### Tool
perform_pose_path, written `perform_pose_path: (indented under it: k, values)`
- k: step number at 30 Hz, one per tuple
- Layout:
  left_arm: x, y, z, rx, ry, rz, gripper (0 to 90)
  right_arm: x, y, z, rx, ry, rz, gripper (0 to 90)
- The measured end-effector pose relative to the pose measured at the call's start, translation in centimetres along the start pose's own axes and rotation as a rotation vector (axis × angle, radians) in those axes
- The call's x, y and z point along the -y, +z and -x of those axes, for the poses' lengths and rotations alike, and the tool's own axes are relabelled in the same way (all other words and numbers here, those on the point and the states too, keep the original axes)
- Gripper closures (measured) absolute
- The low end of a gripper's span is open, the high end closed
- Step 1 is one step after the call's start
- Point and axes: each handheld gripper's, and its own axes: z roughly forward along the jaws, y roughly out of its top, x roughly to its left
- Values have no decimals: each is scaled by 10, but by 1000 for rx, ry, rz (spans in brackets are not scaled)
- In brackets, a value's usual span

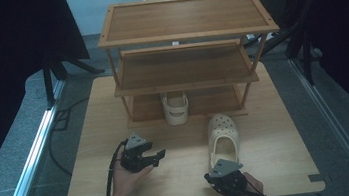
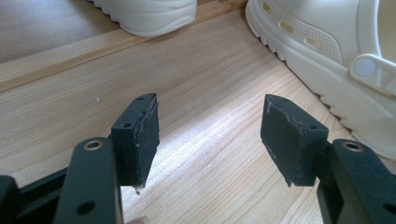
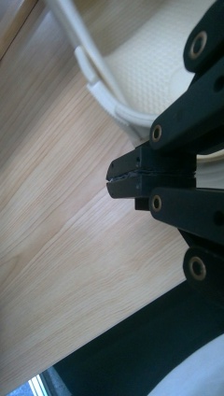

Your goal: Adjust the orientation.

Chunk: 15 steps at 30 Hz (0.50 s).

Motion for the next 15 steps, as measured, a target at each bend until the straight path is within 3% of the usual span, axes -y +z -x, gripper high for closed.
perform_pose_path:
  k: [10, 15]
  values:
    - [0, 3, 2, -1, 9, -10, 378, 27, -24, 18, 11, 76, 9, 893]
    - [1, 4, 2, -3, 8, -16, 378, 45, -37, 30, 35, 139, 29, 893]
